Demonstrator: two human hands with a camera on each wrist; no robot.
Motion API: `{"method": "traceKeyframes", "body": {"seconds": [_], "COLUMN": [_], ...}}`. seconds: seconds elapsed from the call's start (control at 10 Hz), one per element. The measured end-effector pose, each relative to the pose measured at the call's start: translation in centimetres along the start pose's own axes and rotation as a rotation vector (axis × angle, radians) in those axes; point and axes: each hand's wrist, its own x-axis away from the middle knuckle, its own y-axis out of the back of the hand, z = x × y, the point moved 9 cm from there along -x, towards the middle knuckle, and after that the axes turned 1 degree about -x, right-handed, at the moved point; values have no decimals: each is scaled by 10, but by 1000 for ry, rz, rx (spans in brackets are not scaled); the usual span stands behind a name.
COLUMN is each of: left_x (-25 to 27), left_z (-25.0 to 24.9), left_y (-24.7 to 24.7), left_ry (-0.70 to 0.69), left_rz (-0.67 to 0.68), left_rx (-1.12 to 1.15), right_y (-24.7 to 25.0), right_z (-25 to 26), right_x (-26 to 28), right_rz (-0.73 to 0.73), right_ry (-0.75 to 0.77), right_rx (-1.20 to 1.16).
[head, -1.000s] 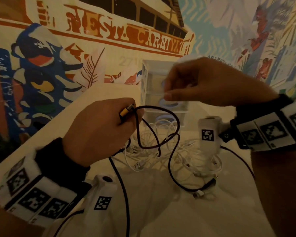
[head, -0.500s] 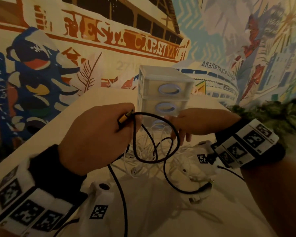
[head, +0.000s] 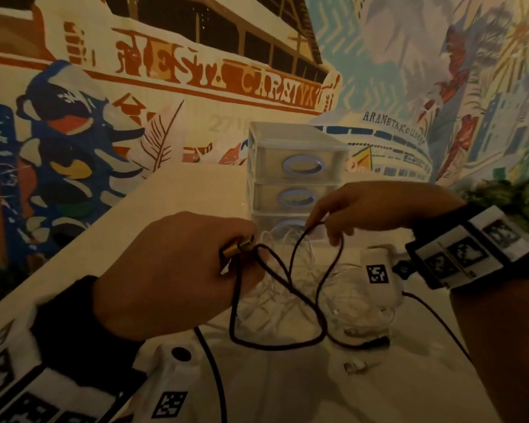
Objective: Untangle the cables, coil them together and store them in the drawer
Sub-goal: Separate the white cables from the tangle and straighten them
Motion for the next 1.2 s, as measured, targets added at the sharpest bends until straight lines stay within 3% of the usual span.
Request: {"method": "traceKeyframes", "body": {"seconds": [0.1, 0.3, 0.4, 0.5, 0.6, 0.7, 0.9, 1.2], "left_x": [1, -13, -3, -7, -14, -13, -41, -68], "left_z": [-3, 25, 7, 0, 8, 37, 24, -40], "left_y": [-1, -38, 1, 0, 3, 12, 28, -37], "left_ry": [6, 170, 111, 68, 63, 156, 144, -6], "left_rz": [40, 325, 289, 290, 301, 283, 88, 259], "left_rx": [28, 48, -39, -1, -48, 19, 207, 371], "right_y": [17, 21, 23, 33, 48, 60, 54, 40], "right_z": [-7, -13, -15, -13, -7, -5, 17, 57], "right_x": [4, 1, 6, 15, 23, 30, 35, 38], "right_rz": [-101, -177, -182, -224, -297, -383, -388, -324], "right_ry": [-34, -88, -81, -51, -9, -7, 88, 339], "right_rx": [-118, -233, -360, -404, -308, -259, -181, -145]}}
